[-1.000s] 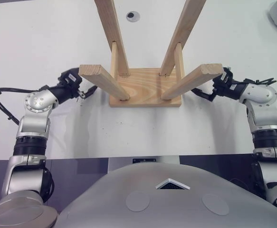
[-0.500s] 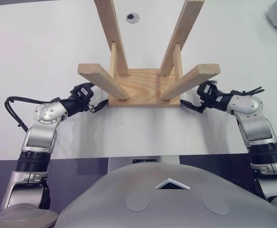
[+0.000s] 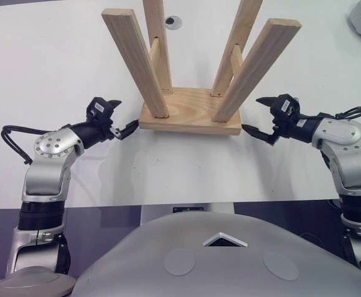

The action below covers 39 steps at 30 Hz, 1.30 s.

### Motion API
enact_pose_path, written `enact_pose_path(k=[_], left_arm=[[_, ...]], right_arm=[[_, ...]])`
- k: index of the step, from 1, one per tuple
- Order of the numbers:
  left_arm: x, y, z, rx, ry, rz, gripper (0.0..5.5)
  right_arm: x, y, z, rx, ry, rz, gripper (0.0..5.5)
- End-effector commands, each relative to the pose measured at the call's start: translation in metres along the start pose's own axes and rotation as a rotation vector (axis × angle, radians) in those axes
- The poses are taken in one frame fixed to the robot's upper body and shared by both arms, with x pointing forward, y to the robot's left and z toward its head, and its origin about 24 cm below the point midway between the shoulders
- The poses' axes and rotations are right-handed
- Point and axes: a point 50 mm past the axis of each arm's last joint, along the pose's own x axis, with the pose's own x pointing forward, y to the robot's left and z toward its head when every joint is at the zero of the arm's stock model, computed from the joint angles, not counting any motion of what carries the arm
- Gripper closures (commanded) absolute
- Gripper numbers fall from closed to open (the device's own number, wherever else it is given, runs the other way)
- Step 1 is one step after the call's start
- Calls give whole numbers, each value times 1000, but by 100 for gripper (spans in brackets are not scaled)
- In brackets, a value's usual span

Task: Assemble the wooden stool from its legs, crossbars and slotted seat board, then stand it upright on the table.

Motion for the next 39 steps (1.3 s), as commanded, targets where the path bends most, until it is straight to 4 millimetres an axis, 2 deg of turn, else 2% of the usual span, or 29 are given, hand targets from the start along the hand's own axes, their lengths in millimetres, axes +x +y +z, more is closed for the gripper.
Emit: enact_pose_path(k=[1, 9, 21, 39], left_arm=[[5, -22, 18, -5, -98, -129, 135], [-5, -27, 39, -54, -173, -157, 135], [-17, -38, 36, -42, -117, -215, 135], [-30, -47, 62, -50, -198, -291, 135]], right_arm=[[7, 11, 16, -1, -94, 94, 117], [-4, 15, 27, 47, -124, 164, 117], [-17, 15, 37, 59, -130, 219, 117], [-31, 17, 43, 61, -132, 280, 117]])
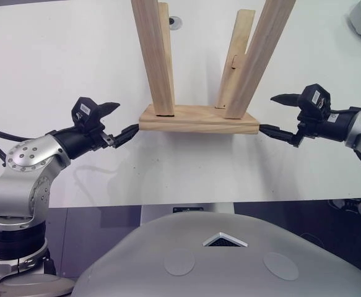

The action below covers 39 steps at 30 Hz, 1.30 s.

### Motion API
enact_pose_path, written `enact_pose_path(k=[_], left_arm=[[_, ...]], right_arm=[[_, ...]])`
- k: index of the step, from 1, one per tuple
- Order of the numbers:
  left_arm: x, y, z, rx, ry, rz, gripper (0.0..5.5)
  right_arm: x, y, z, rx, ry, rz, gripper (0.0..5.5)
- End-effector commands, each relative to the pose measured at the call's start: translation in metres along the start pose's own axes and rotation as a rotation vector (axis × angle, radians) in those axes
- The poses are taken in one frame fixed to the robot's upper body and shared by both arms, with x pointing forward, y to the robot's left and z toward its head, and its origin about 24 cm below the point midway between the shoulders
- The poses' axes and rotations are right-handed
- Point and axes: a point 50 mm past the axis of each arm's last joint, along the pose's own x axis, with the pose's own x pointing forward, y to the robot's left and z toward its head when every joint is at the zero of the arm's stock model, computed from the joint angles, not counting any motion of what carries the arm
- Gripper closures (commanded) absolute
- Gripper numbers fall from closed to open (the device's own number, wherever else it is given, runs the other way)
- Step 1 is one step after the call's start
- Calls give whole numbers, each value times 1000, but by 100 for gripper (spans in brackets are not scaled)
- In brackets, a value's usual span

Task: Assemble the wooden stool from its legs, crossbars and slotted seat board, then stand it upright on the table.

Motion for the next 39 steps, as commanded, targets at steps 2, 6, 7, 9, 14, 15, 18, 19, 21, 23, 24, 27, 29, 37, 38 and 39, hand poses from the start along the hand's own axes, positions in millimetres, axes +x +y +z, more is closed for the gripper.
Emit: enact_pose_path(k=[2, 6, 7, 9, 14, 15, 18, 19, 21, 23, 24, 27, 29, 37, 38, 39], left_arm=[[10, -30, 25, 34, -134, -242, 135], [9, -32, 20, 36, -103, -250, 135], [8, -34, 19, 37, -96, -258, 135], [7, -36, 19, 43, -91, -273, 135], [4, -36, 26, 49, -117, -278, 135], [4, -36, 29, 50, -125, -281, 135], [1, -35, 36, 44, -153, -297, 135], [1, -35, 37, 44, -154, -303, 135], [-1, -34, 39, 45, -146, -320, 135], [-1, -33, 39, 43, -137, -328, 135], [0, -34, 37, 43, -128, -329, 135], [1, -35, 33, 47, -105, -325, 135], [0, -31, 30, 44, -99, -299, 135], [-17, 1, 24, 73, -48, -204, 135], [-19, 2, 25, 82, -47, -219, 135], [-22, 0, 25, 77, -38, -247, 135]], right_arm=[[9, 24, 19, -8, -137, 215, 117], [6, 21, 22, 3, -150, 222, 117], [6, 20, 23, 14, -153, 226, 117], [5, 17, 21, 30, -148, 228, 117], [4, 15, 18, 52, -139, 231, 117], [4, 15, 18, 60, -146, 235, 117], [1, 15, 18, 77, -150, 250, 117], [1, 16, 18, 79, -148, 257, 117], [0, 17, 20, 79, -150, 272, 117], [1, 19, 21, 79, -153, 283, 117], [2, 19, 21, 79, -154, 285, 117], [3, 20, 20, 82, -155, 278, 117], [2, 17, 17, 82, -152, 251, 117], [-19, -5, 2, 29, -89, 54, 117], [-24, -7, 2, 20, -84, 39, 117], [-28, -9, 2, 2, -68, 37, 117]])
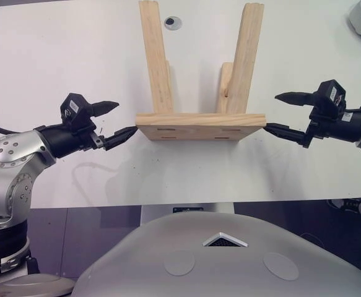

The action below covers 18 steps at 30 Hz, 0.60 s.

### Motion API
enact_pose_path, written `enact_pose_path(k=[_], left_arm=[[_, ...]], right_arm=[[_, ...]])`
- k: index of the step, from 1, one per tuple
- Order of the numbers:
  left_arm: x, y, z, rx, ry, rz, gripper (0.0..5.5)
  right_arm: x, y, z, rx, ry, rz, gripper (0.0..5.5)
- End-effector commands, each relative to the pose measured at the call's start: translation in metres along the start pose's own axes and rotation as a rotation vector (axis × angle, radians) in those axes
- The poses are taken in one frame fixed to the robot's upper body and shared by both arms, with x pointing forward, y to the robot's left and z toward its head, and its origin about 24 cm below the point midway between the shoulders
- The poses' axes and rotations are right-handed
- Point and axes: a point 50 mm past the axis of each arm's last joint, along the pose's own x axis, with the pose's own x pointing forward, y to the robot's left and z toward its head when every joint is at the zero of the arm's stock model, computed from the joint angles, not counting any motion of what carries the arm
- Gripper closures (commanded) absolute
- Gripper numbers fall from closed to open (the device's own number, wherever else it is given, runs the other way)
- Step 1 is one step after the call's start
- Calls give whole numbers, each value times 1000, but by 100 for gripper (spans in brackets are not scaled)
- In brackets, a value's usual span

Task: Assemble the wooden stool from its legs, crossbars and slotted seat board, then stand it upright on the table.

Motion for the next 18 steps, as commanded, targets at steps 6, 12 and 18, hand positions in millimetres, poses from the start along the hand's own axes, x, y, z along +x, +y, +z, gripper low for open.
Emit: enact_pose_path(k=[6, 12, 18], left_arm=[[-13, -4, 6, 40, 12, -136, 135], [-4, -19, 6, 46, 6, -228, 135], [12, -21, 3, 53, -3, -253, 135]], right_arm=[[-22, -4, 4, -90, 76, 56, 117], [-13, 8, 3, -92, 70, 192, 117], [14, 3, 2, -94, 14, 200, 117]])
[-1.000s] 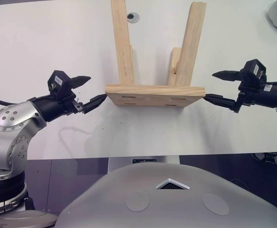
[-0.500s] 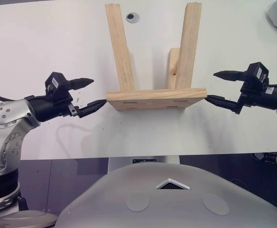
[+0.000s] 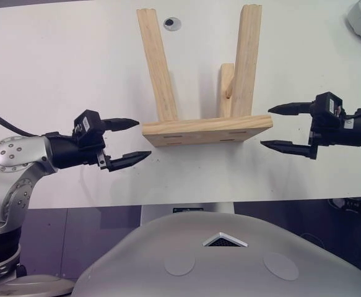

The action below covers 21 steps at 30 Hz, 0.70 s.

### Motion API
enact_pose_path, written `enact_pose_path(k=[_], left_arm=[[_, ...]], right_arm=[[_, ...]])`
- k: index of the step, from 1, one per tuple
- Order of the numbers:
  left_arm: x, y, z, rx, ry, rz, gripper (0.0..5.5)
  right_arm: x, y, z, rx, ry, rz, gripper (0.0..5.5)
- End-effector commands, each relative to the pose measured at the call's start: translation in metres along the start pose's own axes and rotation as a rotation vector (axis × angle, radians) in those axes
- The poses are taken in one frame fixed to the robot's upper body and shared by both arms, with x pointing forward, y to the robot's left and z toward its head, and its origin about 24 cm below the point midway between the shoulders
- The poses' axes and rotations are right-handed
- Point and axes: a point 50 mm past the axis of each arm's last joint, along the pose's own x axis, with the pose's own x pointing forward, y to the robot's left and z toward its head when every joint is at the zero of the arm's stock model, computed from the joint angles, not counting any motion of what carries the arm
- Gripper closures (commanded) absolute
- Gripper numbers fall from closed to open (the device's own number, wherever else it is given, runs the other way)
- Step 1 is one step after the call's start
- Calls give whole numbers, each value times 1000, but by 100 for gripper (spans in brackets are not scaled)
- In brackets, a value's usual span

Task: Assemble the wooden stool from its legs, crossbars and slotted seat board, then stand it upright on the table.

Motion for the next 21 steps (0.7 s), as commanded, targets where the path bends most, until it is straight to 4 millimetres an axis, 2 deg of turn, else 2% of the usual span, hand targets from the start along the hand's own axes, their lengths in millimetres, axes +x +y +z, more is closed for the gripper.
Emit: enact_pose_path(k=[1, 4, 9, 17, 21], left_arm=[[7, 6, 2, 33, -8, 22, 135], [14, 10, 4, 46, -31, 23, 130], [23, 11, 6, 52, -54, 5, 224], [24, 10, -7, 35, -2, -27, 360], [24, 11, -13, 30, 12, -31, 369]], right_arm=[[10, -6, -2, -16, -7, -6, 117], [13, -3, -9, -5, 23, 24, 131], [18, -7, -15, -16, 47, 17, 231], [24, -10, -12, -21, 15, 25, 375], [24, -8, -12, -20, 13, 46, 379]])
